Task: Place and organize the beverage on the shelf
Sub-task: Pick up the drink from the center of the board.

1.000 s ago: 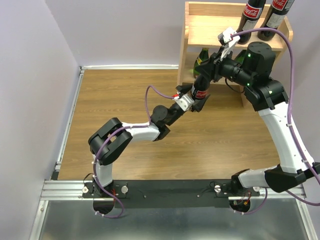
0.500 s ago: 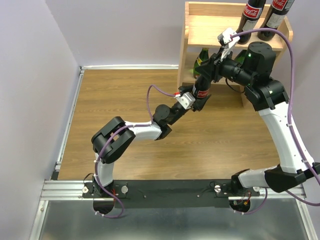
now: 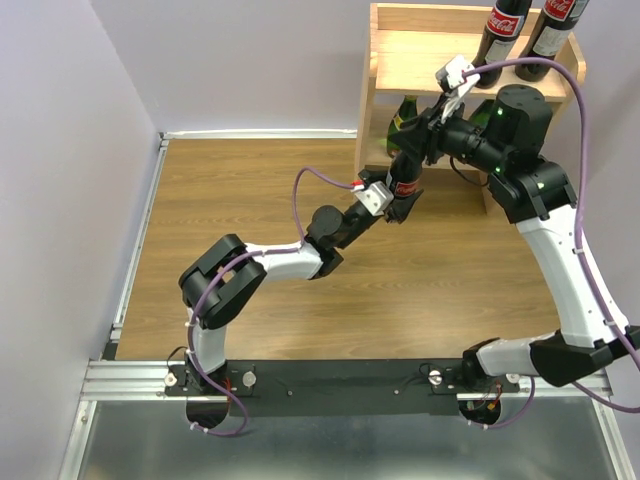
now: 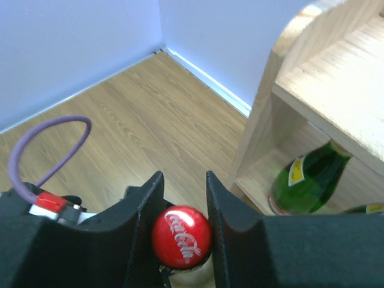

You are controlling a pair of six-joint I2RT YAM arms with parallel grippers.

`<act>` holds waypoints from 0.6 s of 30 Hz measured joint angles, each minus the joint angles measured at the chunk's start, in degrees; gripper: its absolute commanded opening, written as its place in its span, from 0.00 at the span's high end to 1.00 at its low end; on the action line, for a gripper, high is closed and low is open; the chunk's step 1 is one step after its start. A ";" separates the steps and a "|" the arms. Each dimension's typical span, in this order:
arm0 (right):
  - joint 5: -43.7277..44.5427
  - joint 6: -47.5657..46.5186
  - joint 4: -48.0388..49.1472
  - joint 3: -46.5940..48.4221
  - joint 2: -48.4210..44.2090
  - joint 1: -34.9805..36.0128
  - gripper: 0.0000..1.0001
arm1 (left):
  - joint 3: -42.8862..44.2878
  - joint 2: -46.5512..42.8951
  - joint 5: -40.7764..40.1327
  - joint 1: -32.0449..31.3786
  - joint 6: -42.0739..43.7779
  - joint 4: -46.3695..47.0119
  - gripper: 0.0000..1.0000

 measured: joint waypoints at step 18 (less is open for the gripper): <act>0.79 0.33 7.76 -0.46 -5.31 0.44 0.04 | 0.00 -2.78 1.05 -0.55 0.35 -15.37 1.00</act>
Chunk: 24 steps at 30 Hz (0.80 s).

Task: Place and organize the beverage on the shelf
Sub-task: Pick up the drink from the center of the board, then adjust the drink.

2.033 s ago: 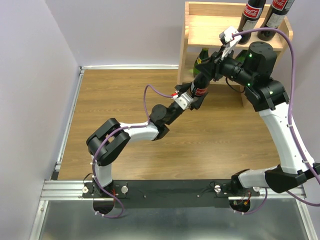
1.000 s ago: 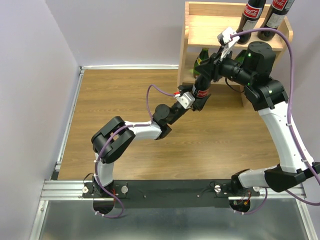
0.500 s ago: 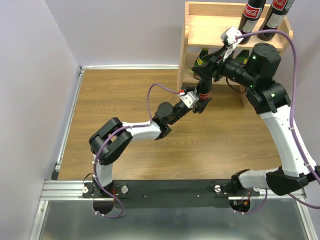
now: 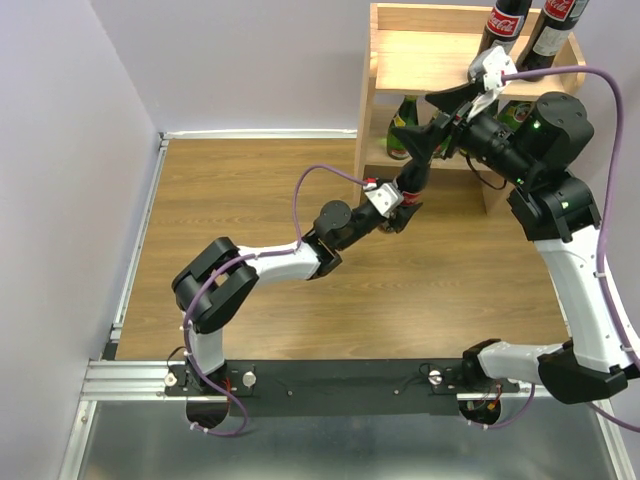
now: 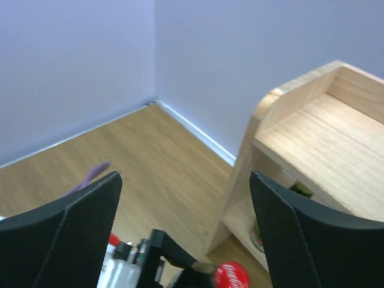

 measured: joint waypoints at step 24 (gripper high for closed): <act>38.23 -9.64 0.17 -1.62 -14.05 -6.36 0.00 | 14.86 -4.70 -0.63 0.00 -0.52 -11.67 1.00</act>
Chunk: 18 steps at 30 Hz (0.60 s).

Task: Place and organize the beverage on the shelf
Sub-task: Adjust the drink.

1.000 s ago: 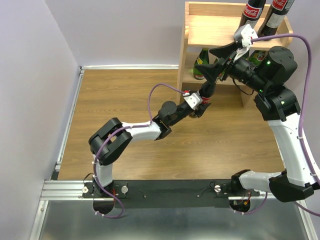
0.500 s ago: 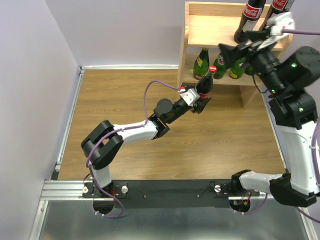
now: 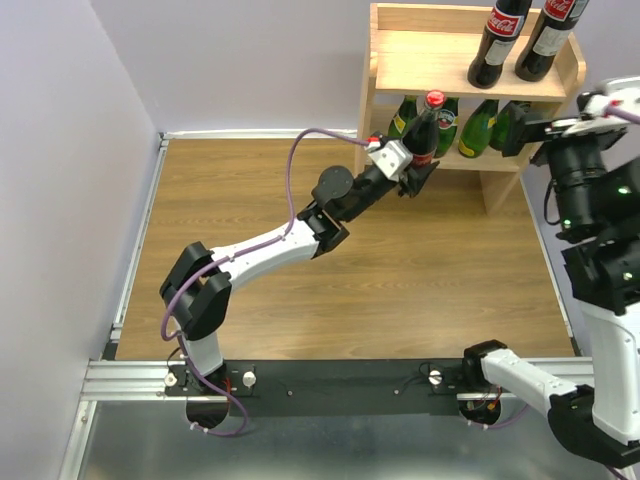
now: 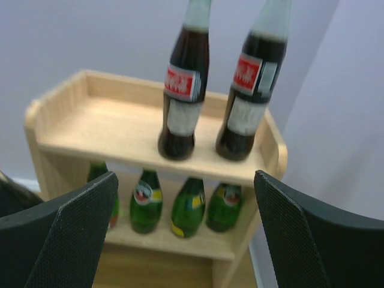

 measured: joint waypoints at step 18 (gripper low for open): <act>5.05 -3.02 0.72 -29.68 -9.99 -4.42 0.04 | 31.04 2.21 -5.38 0.22 2.78 -19.10 1.00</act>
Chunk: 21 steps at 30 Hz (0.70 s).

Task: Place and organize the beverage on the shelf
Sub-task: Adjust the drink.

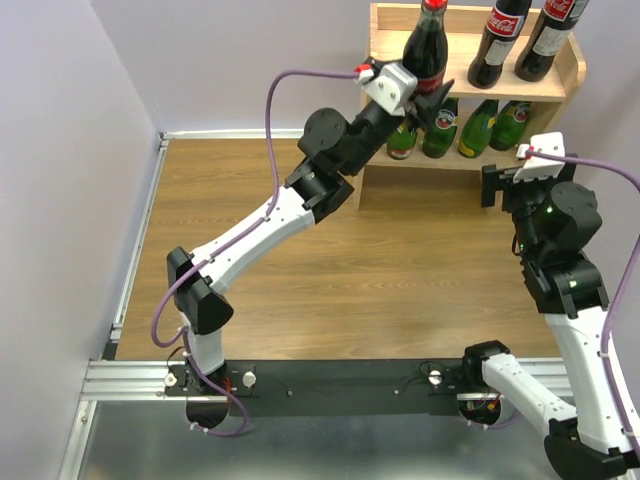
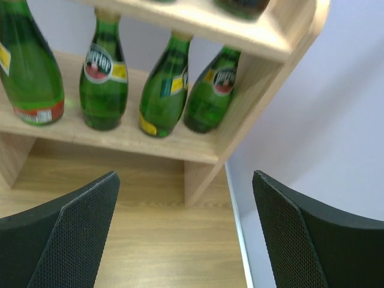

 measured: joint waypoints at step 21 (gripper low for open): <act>-14.82 6.36 0.39 -22.05 -3.56 -1.31 0.06 | 28.79 17.75 -3.45 4.17 0.46 -8.74 1.00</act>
